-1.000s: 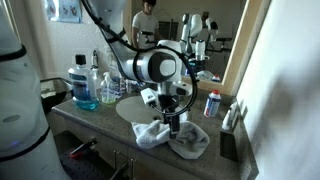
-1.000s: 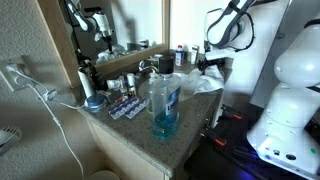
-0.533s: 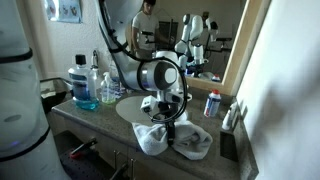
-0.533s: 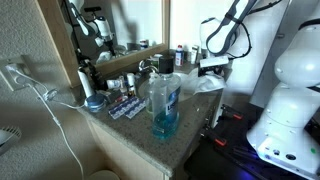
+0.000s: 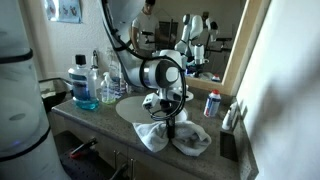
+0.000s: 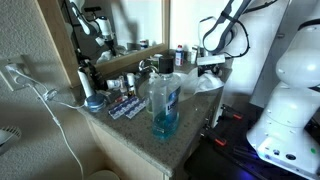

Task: Wipe the mirror with the white cloth

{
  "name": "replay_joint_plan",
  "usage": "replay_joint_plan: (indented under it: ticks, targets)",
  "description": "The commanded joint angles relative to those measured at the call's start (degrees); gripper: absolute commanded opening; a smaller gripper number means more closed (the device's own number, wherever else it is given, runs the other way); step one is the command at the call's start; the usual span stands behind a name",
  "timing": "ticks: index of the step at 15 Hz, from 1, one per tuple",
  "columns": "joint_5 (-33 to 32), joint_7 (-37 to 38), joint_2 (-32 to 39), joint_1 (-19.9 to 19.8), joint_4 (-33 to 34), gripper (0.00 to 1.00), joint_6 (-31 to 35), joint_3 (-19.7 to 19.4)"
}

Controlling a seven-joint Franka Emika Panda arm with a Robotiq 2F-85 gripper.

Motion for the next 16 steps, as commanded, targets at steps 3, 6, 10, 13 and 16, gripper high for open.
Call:
replay_joint_plan:
  ticks: [3, 6, 10, 13, 16]
  targets:
    - [15.4, -9.2, -2.3, 2.6, 1.0, 0.04, 3.6, -0.3]
    - [24.9, -15.9, -6.2, 3.4, 0.9, 0.03, 5.8, -0.3]
    - [34.9, -25.2, -13.4, 4.3, 0.8, 0.03, 6.5, -0.3]
    - [38.2, -29.5, -18.7, 4.8, 2.1, 0.03, 6.3, 0.7]
    - [37.4, -29.5, -21.9, 4.9, 5.3, 0.03, 7.6, 3.3]
